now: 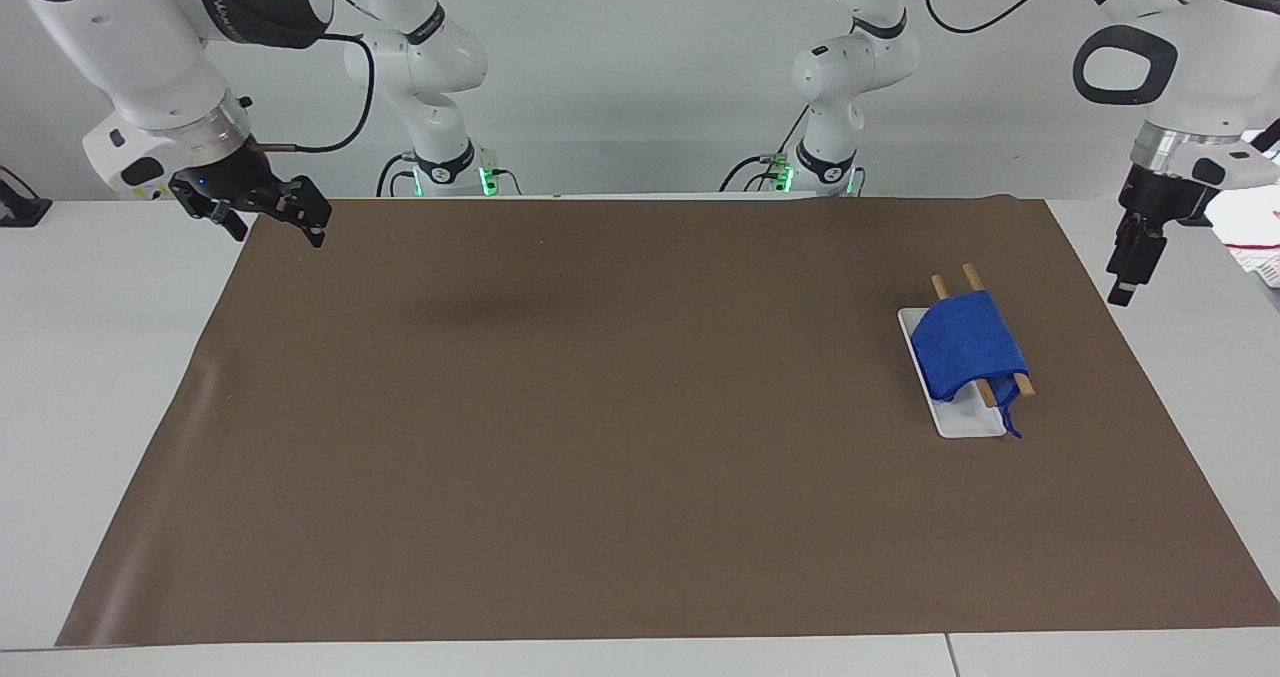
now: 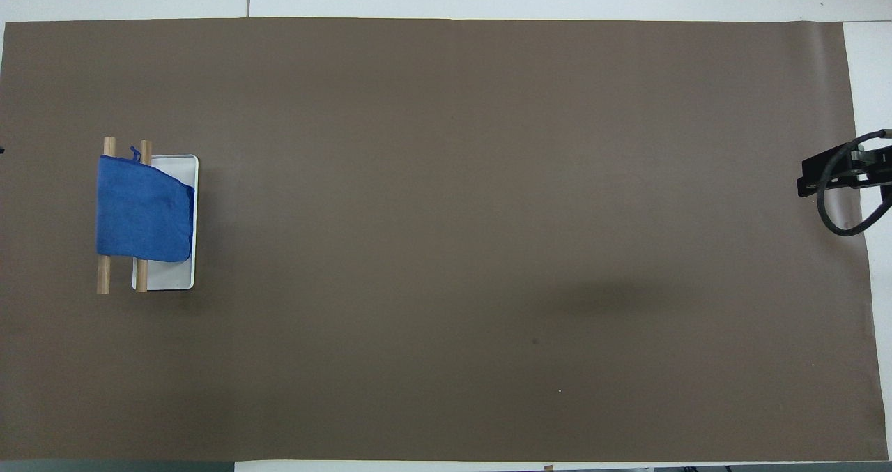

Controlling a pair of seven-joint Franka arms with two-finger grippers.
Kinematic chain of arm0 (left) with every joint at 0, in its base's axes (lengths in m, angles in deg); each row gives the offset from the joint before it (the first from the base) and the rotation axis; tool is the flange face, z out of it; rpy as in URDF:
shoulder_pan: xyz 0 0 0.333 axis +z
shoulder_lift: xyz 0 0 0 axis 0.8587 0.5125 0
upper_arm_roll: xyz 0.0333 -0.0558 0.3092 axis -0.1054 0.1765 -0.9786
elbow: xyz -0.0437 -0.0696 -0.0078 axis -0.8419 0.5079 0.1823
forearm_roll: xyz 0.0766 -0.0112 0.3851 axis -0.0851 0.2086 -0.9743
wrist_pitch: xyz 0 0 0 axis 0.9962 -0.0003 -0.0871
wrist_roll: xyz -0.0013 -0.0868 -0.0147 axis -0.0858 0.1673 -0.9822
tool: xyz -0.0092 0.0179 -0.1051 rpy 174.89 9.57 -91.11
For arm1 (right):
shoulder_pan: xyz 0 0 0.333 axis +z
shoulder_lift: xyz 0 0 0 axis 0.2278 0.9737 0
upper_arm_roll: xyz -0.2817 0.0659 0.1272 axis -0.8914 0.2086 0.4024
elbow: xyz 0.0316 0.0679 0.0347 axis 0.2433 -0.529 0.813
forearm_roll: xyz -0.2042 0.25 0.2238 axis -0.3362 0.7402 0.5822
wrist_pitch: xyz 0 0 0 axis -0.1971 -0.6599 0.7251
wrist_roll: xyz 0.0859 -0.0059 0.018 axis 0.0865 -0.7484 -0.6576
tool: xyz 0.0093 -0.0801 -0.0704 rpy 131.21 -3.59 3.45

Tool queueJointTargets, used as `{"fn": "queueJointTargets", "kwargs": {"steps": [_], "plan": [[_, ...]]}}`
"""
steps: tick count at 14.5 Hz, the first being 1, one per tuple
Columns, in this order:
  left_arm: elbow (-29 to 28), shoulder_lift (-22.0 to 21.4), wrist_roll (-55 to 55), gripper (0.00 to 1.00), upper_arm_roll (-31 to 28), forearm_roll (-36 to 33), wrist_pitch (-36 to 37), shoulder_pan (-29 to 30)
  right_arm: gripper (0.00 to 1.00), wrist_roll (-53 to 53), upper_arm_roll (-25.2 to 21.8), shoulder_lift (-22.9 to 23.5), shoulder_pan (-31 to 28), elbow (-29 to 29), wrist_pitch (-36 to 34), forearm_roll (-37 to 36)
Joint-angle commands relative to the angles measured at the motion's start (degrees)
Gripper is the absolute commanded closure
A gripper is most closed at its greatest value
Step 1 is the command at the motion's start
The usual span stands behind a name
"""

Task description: Right arm passes towel to left arm to hang

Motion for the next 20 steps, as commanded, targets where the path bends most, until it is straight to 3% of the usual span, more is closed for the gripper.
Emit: {"fn": "queueJointTargets", "kwargs": {"steps": [1, 5, 8, 13, 15, 20], "plan": [[5.92, 2.91, 8.72, 0.0, -0.4, -3.1, 5.44, -4.87, 0.0, -0.93, 0.42, -1.38, -0.7, -1.42, 0.56, -0.59], [19.71, 8.0, 20.42, 0.0, -0.4, -3.45, 21.61, -7.78, 0.0, -0.93, 0.24, -1.38, -0.96, -1.24, 0.82, -0.41], [25.62, 9.15, 25.18, 0.0, -0.31, -6.69, 30.32, -9.53, 0.0, -0.93, 0.24, -1.38, -0.96, -0.98, 0.29, -0.33], [24.25, 6.35, 31.15, 0.0, 0.13, -7.23, 38.77, -12.17, 0.0, -0.84, 0.33, -1.38, -0.79, -0.89, 0.99, -0.33], [20.21, 4.24, 31.78, 0.0, 0.13, -7.23, 38.26, -13.57, 0.0, -0.75, 0.33, -1.38, -0.7, -0.98, 1.0, -0.33], [20.1, 4.32, 31.87, 0.0, 0.13, -7.32, 37.55, -13.85, 0.0, -0.84, 0.33, -1.29, -0.79, -0.89, 0.91, -0.33]]}}
